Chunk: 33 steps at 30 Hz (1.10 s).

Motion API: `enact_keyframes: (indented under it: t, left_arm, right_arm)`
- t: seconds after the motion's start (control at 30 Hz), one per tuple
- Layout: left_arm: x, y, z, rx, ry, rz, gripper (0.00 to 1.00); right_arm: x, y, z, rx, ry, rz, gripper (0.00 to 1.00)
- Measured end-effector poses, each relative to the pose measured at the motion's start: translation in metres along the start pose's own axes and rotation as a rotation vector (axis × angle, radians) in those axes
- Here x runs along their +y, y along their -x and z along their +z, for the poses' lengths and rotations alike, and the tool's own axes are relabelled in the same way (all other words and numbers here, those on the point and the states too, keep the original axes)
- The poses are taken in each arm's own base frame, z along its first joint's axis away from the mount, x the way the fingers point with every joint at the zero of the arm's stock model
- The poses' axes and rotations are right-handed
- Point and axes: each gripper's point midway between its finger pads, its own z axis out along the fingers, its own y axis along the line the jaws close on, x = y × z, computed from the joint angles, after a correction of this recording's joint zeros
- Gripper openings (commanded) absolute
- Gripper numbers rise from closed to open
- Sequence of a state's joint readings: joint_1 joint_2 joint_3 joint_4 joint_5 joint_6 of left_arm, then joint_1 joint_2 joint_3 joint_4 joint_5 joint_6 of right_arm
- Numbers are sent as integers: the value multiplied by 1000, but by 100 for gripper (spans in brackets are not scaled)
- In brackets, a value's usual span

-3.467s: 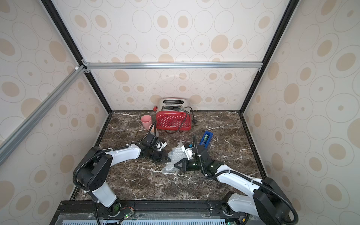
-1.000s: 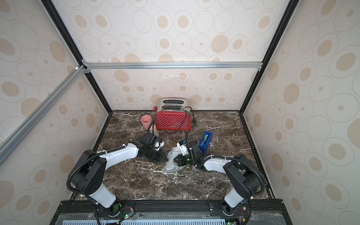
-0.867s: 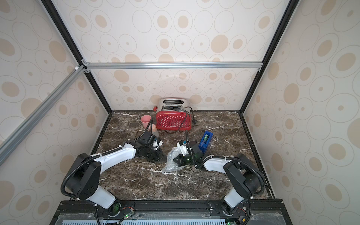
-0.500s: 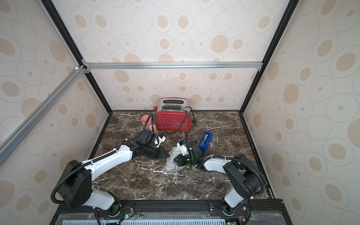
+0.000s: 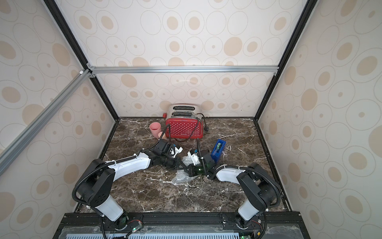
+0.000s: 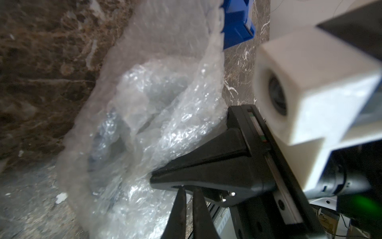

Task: Wrap bowls in bubble wrap
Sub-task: Stick the tape on the bubble wrap.

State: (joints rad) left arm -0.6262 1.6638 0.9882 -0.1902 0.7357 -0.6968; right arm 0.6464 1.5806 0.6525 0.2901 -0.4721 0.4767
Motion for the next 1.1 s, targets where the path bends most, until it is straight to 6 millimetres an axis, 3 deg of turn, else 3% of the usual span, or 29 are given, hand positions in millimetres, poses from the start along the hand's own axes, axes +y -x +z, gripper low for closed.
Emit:
enact_keyframes:
  t: [0.5,1.1]
  left_arm:
    - [17,-19,16,49,10,-23,9]
    - [15,-27,14,61,4,1,12]
  right_arm:
    - [-3,-1,0,8,-7,9,4]
    - [-1,0,3,17,3,11,4]
